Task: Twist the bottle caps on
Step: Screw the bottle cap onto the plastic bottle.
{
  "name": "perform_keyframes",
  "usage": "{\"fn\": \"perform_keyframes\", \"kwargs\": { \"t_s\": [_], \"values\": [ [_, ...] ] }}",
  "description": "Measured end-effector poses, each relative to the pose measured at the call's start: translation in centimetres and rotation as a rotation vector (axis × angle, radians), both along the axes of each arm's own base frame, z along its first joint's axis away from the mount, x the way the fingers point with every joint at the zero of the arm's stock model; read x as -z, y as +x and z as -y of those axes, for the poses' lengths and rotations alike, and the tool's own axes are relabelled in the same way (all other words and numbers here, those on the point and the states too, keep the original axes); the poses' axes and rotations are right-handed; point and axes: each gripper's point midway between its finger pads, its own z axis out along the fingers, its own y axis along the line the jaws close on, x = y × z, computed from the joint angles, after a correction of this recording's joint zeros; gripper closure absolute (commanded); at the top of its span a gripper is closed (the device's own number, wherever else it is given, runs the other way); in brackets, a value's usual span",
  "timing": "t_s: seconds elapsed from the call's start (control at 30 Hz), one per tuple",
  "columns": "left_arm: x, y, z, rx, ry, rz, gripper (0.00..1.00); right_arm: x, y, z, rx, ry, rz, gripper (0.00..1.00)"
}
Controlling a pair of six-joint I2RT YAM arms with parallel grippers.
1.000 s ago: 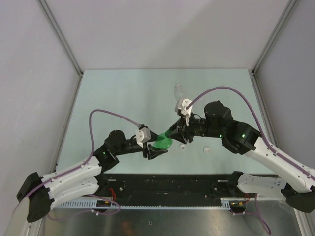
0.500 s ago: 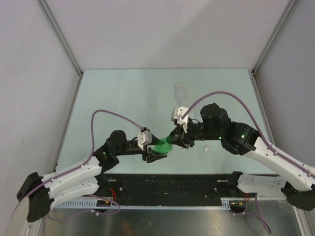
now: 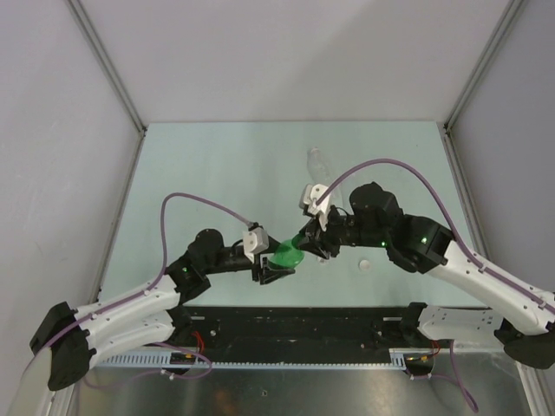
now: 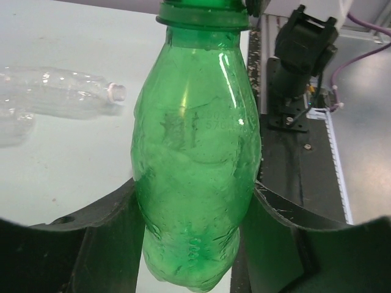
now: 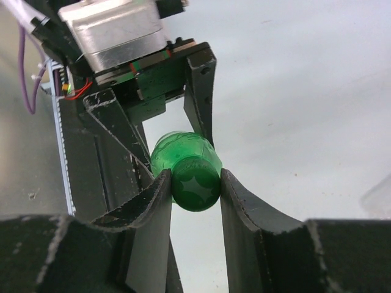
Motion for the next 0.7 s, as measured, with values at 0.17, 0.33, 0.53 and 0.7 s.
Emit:
{"fn": "perform_keyframes", "kwargs": {
  "t_s": [0.17,0.33,0.53,0.7],
  "values": [
    [0.1,1.6,-0.1,-0.07,0.017,0.052,0.95,0.1,1.5,0.0,0.15,0.017,-0.065,0.88],
    [-0.2,3.8,0.4,-0.13,0.047,0.098,0.96,-0.1,3.4,0.5,0.341,0.058,-0.13,0.88],
    [-0.6,6.1,1.3,-0.185,0.078,0.153,0.98,-0.6,4.9,0.8,0.501,0.13,-0.201,0.89],
    [-0.3,7.7,1.6,-0.233,0.115,0.197,0.98,-0.2,6.0,0.8,0.621,0.142,-0.274,0.89]
  ]
}}
